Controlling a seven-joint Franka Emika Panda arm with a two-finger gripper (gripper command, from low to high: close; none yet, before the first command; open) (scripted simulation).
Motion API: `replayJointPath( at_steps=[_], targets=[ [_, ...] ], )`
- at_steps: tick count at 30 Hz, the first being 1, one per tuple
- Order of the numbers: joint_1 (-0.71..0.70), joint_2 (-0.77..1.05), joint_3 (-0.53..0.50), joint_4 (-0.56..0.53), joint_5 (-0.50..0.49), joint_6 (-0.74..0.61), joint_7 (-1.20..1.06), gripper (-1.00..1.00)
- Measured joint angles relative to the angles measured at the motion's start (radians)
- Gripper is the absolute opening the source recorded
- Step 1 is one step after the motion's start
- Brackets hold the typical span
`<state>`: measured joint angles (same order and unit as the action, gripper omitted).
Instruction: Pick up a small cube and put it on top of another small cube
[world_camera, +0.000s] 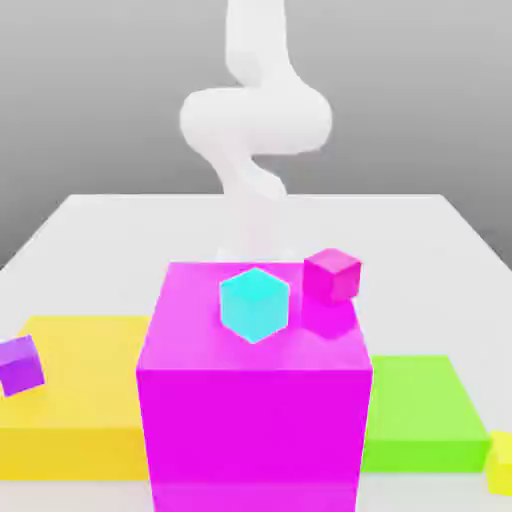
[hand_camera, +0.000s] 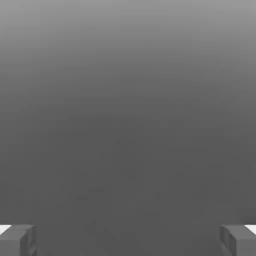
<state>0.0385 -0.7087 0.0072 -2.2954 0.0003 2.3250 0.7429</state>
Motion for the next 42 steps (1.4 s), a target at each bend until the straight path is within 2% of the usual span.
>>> replayJointPath(
  at_steps=[18, 29, 33, 34, 42],
  targets=[
    [0.236, 0.659, 0.112, 0.034, -0.020, 0.178, -0.396, 0.00],
    [0.357, 1.064, 0.180, 0.056, -0.132, 0.283, -0.566, 0.00],
    [0.392, 1.209, 0.152, 0.083, -0.180, 0.378, -0.552, 0.00],
    [0.400, 1.239, 0.143, 0.089, -0.189, 0.401, -0.546, -1.00],
    [0.396, 1.220, 0.148, 0.085, -0.182, 0.384, -0.551, -1.00]
  ],
)
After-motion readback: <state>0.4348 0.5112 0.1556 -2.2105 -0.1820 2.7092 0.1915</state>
